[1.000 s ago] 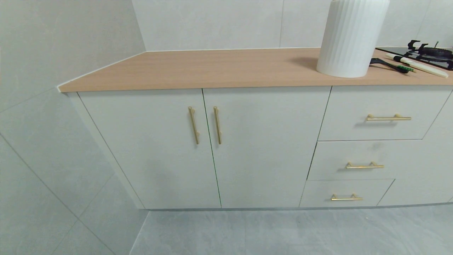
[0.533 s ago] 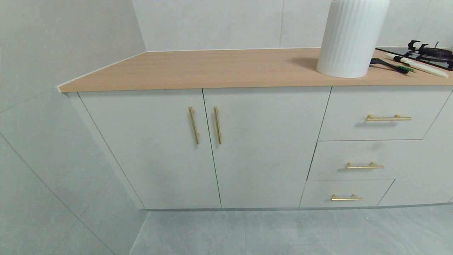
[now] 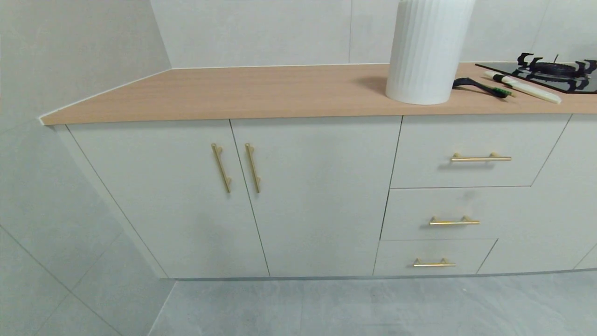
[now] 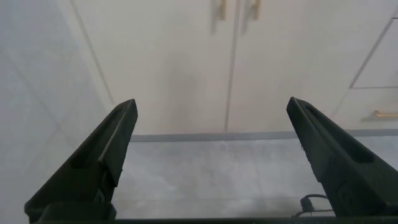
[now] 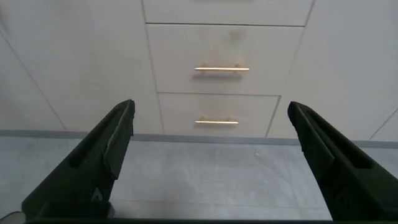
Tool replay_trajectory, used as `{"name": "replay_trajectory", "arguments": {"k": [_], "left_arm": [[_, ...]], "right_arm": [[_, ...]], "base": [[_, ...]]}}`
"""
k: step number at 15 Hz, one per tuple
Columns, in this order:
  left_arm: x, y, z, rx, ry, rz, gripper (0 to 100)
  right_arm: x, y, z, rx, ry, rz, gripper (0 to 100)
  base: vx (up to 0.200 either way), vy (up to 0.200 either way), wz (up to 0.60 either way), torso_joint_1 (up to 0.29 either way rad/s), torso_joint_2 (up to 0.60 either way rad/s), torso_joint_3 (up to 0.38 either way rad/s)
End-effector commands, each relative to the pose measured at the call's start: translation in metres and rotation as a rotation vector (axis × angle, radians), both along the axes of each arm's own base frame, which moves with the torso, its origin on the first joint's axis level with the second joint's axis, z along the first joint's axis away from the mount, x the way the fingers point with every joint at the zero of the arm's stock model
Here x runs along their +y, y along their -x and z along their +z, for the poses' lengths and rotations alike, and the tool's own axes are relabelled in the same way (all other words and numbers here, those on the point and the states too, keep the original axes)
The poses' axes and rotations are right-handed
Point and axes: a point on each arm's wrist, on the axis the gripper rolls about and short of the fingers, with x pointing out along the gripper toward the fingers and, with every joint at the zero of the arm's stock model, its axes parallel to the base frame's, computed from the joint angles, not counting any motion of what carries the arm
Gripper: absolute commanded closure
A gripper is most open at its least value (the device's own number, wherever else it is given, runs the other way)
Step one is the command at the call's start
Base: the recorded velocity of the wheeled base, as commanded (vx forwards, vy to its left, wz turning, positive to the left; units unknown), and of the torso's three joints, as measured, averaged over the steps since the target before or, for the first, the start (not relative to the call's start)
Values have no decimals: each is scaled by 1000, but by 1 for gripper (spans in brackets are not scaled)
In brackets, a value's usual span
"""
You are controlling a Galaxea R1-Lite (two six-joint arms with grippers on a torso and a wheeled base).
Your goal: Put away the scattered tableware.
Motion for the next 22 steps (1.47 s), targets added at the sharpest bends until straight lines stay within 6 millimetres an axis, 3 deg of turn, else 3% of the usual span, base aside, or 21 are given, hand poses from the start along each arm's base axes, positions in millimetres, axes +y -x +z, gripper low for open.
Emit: {"name": "replay_trajectory", "arguments": {"k": [1,8,17,22], "left_arm": [[0,0,0,1,1,0,0],[0,0,0,1,-1,0,0],[0,0,0,1,1,0,0],[0,0,0,1,-2,0,0]], "right_arm": [[0,0,0,2,1,0,0],[0,0,0,2,1,0,0],[0,0,0,2,1,0,0],[0,0,0,2,1,0,0]], "base": [[0,-200,0,2,7,2],[0,-200,0,3,0,2],[0,0,0,0,0,0],[200,0,0,0,0,3]]}}
